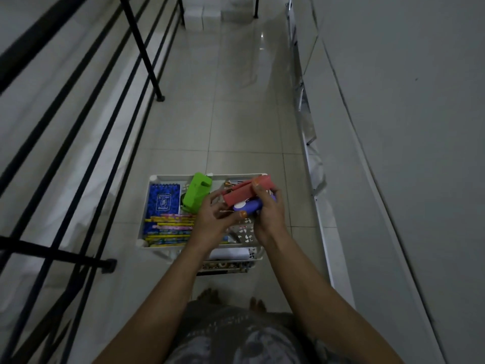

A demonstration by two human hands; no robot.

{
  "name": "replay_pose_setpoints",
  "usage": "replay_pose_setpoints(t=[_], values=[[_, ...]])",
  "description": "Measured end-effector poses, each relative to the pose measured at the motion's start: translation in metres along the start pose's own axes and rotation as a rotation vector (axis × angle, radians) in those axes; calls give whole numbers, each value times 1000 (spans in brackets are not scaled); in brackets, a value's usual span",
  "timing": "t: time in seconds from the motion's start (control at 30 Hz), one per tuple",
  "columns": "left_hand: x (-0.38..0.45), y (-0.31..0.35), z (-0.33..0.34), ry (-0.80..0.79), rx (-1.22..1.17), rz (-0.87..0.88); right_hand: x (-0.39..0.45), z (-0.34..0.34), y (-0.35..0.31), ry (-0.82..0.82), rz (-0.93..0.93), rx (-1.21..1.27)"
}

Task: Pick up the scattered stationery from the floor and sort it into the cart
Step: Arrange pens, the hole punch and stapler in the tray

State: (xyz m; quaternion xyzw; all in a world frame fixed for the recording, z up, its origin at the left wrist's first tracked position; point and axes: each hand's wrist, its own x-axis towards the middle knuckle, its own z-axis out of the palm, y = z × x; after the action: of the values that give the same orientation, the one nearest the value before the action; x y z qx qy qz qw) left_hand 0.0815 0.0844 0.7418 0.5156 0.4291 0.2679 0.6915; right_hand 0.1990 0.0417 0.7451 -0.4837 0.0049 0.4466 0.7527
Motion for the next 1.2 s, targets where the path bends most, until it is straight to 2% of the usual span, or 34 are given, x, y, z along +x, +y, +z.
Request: replay_pose_setpoints(t=[0.23,0.3,0.43,0.63,0.7,0.8,0.87,0.93,1.2], values=[[6,14,-20,-57,88,4,8,0,-11,102,-93,31],[7,14,-38,-63,94,7,12,-5,-18,104,-99,-30],[9,12,-60,-7,-1,-15,7,-13,-21,-23,-132,-315],[20,12,-53,68,-71,-37,-9,-25,2,-307,-178,-838],[23,10,-53,76,-33,-44,-11,-28,10,-385,-234,-993],[25,5,-53,89,35,-41,-8,-33,22,-474,-416,-1400],[25,5,-51,89,91,-23,-6,-37,25,-470,-512,-1624],[25,6,-50,93,159,-12,-8,-41,28,-425,-562,-1737],[23,9,-45,47,382,46,-16,-42,39,-197,-691,-1859]])
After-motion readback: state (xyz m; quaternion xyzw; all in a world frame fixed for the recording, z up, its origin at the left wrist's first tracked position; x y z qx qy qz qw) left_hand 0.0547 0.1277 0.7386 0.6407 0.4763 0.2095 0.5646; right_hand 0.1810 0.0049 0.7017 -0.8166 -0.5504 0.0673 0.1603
